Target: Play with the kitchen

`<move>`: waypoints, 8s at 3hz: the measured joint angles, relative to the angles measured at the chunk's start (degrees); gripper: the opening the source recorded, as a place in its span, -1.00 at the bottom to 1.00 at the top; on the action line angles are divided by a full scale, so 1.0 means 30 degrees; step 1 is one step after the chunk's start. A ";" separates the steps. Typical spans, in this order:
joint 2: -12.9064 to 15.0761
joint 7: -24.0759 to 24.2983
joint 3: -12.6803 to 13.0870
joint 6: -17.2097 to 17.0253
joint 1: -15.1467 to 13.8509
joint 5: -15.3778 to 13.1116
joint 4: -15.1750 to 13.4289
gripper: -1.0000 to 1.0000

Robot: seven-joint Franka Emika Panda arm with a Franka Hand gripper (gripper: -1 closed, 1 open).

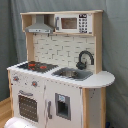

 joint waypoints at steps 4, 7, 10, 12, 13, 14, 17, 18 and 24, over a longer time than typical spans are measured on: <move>-0.0025 0.8245 0.1235 0.0994 -0.1504 -0.0003 0.0107 1.00; -0.0229 1.2507 0.1632 0.3762 -0.4468 -0.0005 -0.0098 1.00; -0.0579 1.5526 0.4204 0.6488 -0.6817 -0.0004 -0.0509 1.00; -0.0938 1.4011 0.3892 0.9144 -0.9294 -0.0007 -0.1064 1.00; -0.0943 1.3219 0.3888 1.0482 -1.0506 -0.0005 -0.1037 1.00; -0.0944 1.2653 0.3872 1.1749 -1.1892 0.0001 -0.0782 1.00; -0.0945 1.2899 0.4023 1.1636 -1.3371 0.0454 0.0585 -1.00; -0.0752 1.3435 0.3824 1.0220 -1.2675 0.0518 0.0593 -1.00; -0.0681 1.3471 0.3412 -0.0973 -0.8482 0.0480 0.2657 -1.00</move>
